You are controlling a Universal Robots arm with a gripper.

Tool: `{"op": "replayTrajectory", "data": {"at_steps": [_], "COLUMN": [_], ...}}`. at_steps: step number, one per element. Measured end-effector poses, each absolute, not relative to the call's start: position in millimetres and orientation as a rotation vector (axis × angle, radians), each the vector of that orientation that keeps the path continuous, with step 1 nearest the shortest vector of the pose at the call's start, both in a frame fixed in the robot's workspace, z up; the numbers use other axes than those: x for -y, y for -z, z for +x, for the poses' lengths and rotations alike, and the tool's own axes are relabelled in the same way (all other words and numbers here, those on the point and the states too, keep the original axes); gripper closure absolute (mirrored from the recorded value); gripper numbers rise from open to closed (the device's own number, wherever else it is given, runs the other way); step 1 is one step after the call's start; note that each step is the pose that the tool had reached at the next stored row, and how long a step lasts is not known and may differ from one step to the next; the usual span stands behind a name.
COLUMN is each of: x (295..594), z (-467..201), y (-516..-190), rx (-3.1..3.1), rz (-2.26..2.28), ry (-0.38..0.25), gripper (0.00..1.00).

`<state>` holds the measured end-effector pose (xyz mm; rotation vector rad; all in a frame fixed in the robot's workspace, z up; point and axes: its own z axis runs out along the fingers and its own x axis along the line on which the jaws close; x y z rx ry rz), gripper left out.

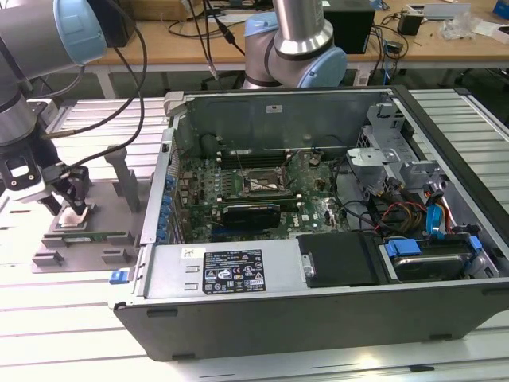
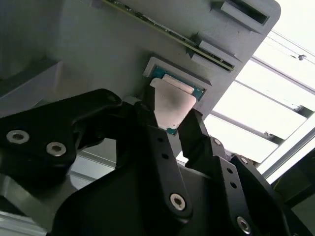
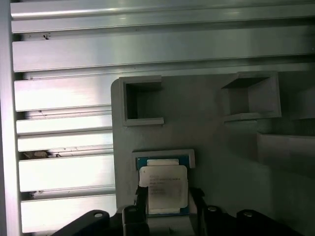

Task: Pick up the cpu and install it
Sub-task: 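Pick up the cpu and move it towards the insertion slot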

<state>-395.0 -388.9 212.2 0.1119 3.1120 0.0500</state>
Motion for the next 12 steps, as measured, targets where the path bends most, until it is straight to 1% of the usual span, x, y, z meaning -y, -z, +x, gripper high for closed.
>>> {"op": "replayTrajectory", "data": {"at_steps": [3,12], "x": [389,389], "z": [-395,-395], "y": [-212,-197], "rx": [-3.112,-3.113], "rz": [0.112,0.067], "ry": [-0.050,-0.051], "gripper": [0.34,0.34]}}
